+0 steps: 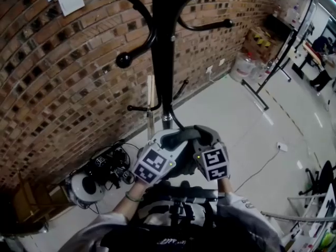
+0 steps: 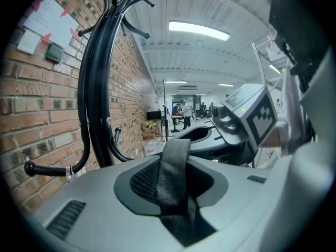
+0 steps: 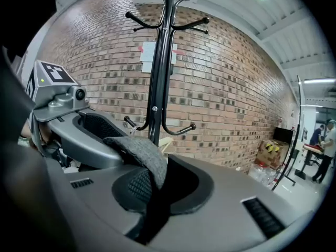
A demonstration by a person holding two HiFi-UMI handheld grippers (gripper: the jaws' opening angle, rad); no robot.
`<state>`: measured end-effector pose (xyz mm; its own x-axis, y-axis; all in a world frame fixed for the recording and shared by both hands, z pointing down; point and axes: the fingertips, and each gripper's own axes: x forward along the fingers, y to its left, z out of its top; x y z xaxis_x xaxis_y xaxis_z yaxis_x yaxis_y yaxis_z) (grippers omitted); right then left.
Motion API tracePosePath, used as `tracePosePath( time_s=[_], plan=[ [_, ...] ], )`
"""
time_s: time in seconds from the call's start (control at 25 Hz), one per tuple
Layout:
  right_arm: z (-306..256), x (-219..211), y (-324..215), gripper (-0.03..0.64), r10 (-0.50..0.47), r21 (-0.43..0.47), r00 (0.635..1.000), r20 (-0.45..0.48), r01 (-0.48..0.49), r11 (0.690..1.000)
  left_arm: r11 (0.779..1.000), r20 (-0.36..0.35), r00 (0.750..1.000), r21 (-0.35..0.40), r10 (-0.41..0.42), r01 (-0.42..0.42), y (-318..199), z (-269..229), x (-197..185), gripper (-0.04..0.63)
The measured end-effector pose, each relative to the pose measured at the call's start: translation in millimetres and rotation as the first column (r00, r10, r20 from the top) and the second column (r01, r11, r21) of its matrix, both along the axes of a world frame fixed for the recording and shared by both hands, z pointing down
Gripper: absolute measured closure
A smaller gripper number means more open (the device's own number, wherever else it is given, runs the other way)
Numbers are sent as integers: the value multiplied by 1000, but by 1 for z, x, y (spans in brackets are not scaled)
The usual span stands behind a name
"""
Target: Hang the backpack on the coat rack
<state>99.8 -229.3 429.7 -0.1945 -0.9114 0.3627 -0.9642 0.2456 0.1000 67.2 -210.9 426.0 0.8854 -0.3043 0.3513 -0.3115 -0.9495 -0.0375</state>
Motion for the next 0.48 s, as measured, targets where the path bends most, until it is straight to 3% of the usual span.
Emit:
tracePosePath(
  time_s=[0.48],
  plan=[
    [2,-13,-9,574,-260,3,965,-43,261,965,994,-9,994,-20,-111,110,1,1,-3,463]
  ],
)
